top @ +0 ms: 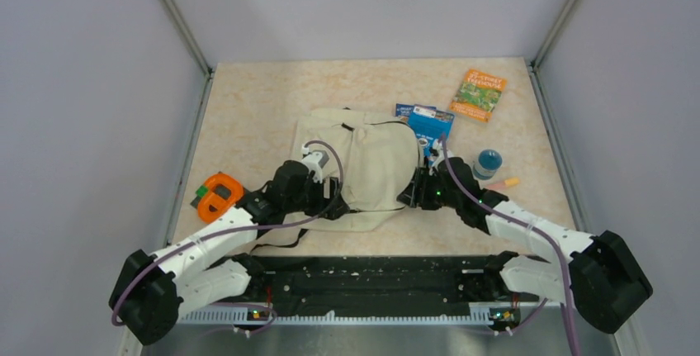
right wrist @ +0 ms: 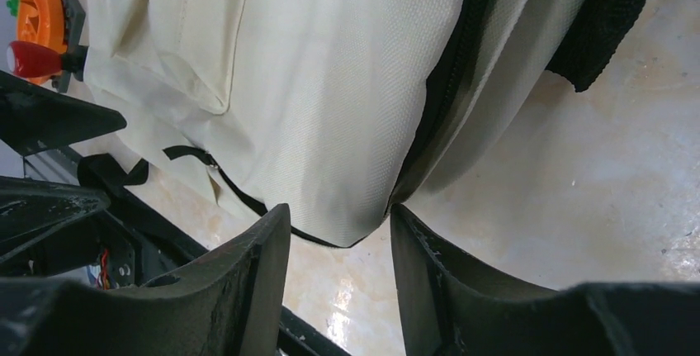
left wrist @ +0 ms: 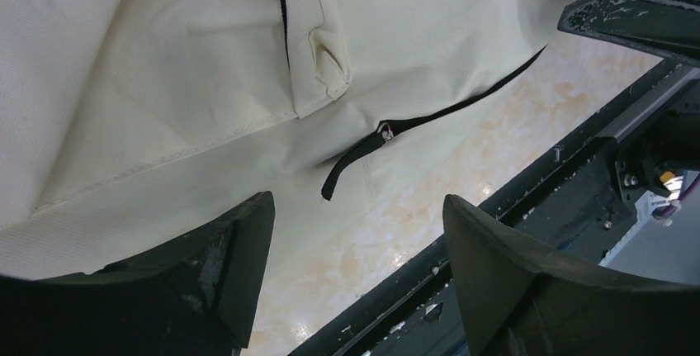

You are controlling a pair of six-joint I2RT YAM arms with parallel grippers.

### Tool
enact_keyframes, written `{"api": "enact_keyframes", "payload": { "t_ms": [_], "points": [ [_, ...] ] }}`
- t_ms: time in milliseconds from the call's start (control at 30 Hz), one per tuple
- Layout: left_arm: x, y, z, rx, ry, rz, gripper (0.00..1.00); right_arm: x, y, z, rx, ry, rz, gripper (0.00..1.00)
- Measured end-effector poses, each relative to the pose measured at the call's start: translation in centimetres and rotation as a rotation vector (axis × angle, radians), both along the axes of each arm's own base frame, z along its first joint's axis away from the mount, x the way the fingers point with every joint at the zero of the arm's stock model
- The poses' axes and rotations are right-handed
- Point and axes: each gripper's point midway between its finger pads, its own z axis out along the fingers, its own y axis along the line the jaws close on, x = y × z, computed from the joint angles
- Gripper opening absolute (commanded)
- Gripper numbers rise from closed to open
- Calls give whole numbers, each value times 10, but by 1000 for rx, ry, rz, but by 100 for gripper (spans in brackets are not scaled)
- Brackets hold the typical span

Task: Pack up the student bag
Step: Unzip the student bag at the center of the board.

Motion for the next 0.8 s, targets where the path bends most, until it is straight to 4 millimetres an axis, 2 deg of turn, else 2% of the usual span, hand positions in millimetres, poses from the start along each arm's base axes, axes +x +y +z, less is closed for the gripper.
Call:
{"api": "enact_keyframes", "payload": {
  "t_ms": [200,433,533,700,800],
  "points": [
    [-5,-4,-10,58,-16,-42,74,5,0,2,-3,-25,-6,28],
    [-7,-3,-31,142,7,-67,72,17,-1,5,-27,-69,-21,8],
    [-7,-4,-35,161,19,-72,69,27,2,14,-44,-104,-22,4],
    [-1,-11,-31,165,9,-82,63,50,6,38,-68,-193,-31,4],
    [4,-13,-27,168,-10,-78,59,55,5,42,-82,-217,-32,4]
  ]
}}
